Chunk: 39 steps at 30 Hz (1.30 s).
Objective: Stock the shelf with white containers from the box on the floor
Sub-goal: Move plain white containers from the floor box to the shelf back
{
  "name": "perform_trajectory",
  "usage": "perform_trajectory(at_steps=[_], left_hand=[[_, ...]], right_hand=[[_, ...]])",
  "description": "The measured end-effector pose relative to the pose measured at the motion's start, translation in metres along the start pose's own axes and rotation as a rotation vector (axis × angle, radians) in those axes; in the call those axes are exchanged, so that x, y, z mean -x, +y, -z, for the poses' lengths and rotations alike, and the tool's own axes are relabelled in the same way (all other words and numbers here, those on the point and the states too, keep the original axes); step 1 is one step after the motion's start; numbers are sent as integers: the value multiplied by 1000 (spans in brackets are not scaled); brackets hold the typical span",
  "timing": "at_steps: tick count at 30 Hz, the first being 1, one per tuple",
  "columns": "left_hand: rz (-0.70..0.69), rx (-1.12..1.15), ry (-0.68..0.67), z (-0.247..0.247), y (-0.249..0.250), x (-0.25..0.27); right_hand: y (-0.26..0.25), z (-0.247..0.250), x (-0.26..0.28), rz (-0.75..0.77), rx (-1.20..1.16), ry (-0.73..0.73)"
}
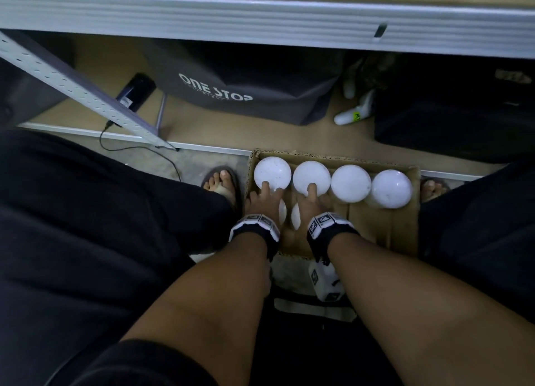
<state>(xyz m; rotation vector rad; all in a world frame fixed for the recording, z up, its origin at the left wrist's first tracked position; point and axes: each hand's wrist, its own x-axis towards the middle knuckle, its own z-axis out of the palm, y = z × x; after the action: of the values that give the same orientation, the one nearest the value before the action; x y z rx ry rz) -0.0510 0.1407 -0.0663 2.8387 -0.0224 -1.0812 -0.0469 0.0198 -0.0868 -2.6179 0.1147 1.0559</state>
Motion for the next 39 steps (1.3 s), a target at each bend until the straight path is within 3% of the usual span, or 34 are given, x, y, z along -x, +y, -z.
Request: perform_trajectory(at_steps=[3,11,16,28,39], left_hand=[[6,35,-39,10,1,5],[3,118,-65,58,14,25],[-50,50,64,88,32,42],[-232,312,354,177,69,95],[-320,426,553,240,83,172]], right_hand=[[4,18,17,82,134,-79],[-9,75,46,67,227,-101],[-3,120,77,95,169,29],[8,216,155,79,-26,408],[5,276,235,250,-189,626]])
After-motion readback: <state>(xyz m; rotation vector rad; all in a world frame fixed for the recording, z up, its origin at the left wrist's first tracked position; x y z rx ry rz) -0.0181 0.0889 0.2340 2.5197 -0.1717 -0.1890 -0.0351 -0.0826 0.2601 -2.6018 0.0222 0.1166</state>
